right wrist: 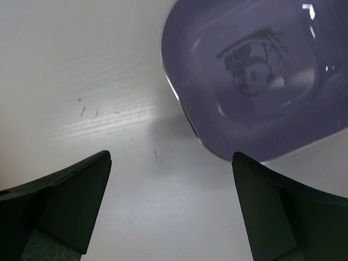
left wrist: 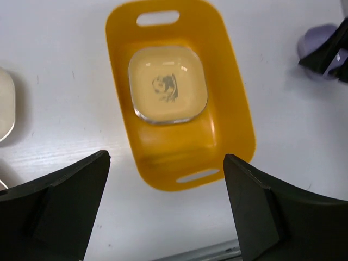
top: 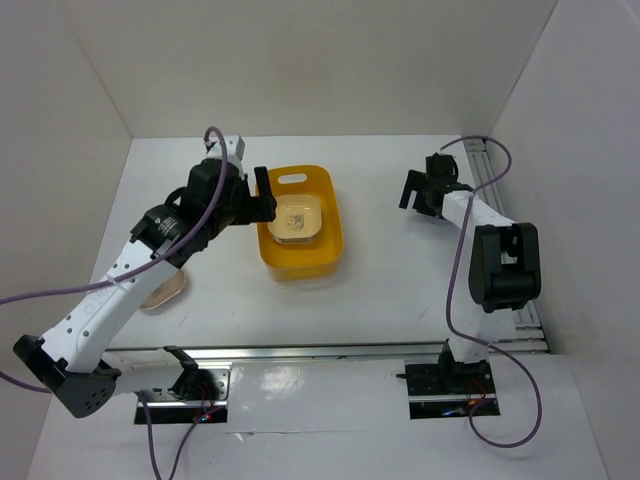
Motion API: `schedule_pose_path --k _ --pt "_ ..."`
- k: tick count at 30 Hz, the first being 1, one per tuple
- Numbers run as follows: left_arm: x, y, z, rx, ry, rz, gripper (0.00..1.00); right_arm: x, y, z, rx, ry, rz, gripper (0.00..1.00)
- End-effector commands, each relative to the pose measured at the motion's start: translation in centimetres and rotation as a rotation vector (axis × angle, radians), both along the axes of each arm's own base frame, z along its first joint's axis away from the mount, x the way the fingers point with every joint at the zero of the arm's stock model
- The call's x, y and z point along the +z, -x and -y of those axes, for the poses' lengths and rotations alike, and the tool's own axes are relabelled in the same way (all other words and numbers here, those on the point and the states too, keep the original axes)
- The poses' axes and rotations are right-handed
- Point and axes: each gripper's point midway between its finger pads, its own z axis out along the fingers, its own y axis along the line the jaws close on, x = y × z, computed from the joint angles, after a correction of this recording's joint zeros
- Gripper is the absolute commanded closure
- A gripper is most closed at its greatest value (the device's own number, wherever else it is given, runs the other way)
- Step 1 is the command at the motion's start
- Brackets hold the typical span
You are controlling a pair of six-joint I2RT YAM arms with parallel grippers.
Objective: Place the plates into the plastic bin on the countertop
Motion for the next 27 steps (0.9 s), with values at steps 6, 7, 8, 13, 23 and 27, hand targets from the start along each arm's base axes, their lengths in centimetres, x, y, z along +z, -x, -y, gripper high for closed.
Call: schedule_pose_path --k 6,7,8,13,23,27 --pt "-5.0 3.5 0.3 -0.022 -0.077 -0.107 0.01 0.0 -5.2 1.5 0.009 0.093 0.057 0.01" --pt "-5.5 3.7 0.6 -0.027 -0.084 -0.125 0.01 -2.0 -4.8 1.2 0.023 0.081 0.007 0.05" --pt "-5.2 3.6 0.3 -0.017 -0.088 -0.120 0.01 -2.6 -4.7 1.2 0.017 0.075 -0.006 0.07" --pt "-6.0 4.1 0.8 -0.038 -0.085 -0.144 0.01 -5.3 -4.1 0.5 0.020 0.058 -0.044 0.25" --pt "-7.7 5.4 0.0 0.006 -0.085 -0.167 0.01 -0.4 -4.0 -6.3 0.080 0.124 0.048 1.00" --pt "-7.5 5.9 -2.7 0.141 -0.092 -0.152 0.01 9.1 -3.9 -11.6 0.124 0.087 0.234 1.00"
